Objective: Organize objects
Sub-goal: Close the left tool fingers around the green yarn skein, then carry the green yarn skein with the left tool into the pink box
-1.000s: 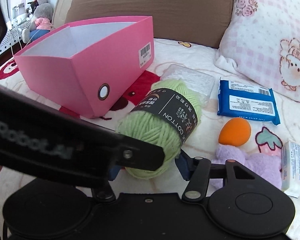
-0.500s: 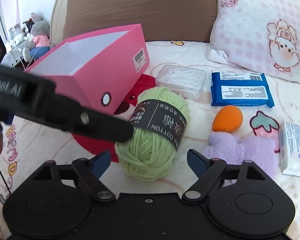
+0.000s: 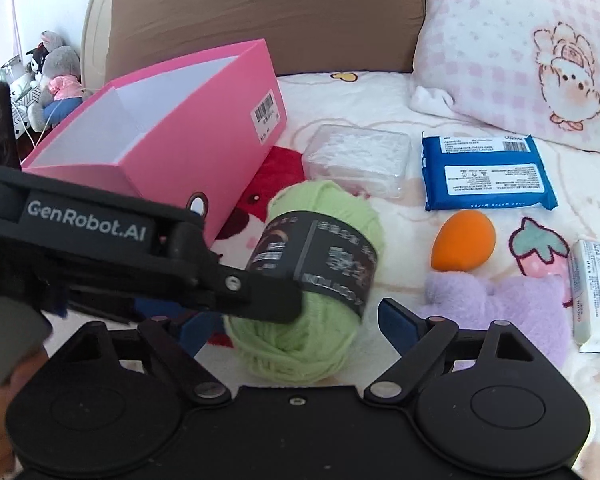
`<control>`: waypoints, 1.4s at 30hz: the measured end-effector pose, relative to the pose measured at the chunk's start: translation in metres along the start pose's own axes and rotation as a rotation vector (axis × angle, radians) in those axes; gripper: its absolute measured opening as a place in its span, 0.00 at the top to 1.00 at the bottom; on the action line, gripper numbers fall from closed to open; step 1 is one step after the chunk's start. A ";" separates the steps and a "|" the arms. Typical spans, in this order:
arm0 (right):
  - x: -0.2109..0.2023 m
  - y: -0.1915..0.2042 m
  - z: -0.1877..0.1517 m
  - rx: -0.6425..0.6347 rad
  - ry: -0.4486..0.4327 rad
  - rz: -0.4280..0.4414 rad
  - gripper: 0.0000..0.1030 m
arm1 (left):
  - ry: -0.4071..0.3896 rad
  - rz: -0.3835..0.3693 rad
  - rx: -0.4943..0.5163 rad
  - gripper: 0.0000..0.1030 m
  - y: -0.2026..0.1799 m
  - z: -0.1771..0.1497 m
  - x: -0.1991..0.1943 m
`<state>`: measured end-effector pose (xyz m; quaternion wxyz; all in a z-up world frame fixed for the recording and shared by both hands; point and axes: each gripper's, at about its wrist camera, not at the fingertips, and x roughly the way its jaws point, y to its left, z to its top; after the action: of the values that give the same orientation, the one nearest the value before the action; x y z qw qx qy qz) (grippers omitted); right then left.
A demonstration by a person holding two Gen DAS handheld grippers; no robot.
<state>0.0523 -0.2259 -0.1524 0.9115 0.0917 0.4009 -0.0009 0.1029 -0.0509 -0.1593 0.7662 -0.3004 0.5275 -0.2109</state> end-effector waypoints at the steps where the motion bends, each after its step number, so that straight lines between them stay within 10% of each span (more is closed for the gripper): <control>1: 0.001 0.001 0.000 -0.009 -0.001 -0.002 0.13 | -0.002 -0.004 -0.005 0.35 0.000 0.000 0.002; 16: 0.005 0.003 -0.005 -0.092 -0.008 -0.058 0.37 | -0.019 -0.027 0.032 0.52 -0.003 -0.004 0.010; 42: -0.056 0.048 0.005 -0.091 -0.025 -0.074 0.40 | 0.015 0.085 0.265 0.56 -0.056 -0.016 -0.058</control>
<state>0.0212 -0.1838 -0.1004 0.9190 0.0352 0.3923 -0.0176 0.0676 -0.0590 -0.0856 0.8033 -0.1724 0.5132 -0.2483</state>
